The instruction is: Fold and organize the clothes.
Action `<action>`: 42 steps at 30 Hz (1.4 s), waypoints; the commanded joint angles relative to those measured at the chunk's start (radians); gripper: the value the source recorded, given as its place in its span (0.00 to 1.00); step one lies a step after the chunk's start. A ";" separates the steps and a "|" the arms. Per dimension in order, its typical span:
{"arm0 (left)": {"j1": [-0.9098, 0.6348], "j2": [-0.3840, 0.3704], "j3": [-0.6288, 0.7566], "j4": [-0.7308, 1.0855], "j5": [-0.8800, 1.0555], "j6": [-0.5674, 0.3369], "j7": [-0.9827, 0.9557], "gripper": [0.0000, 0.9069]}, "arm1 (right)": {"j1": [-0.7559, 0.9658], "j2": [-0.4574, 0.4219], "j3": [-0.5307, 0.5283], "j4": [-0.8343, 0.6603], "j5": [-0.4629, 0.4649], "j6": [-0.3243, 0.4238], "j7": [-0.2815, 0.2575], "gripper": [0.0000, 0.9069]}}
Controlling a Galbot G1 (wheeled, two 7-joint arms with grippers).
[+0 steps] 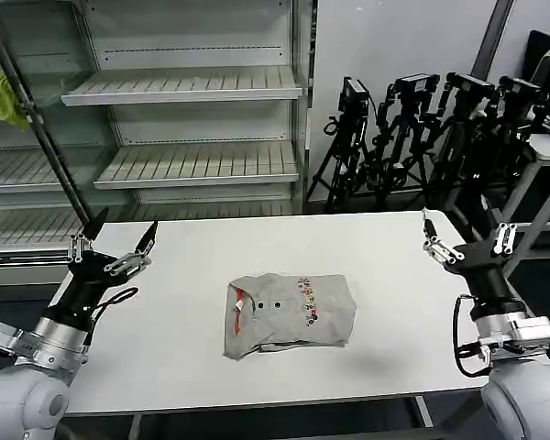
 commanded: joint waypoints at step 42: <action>0.027 -0.012 0.021 -0.045 -0.047 -0.056 -0.017 1.00 | 0.021 0.066 0.079 -0.056 -0.008 0.097 -0.178 1.00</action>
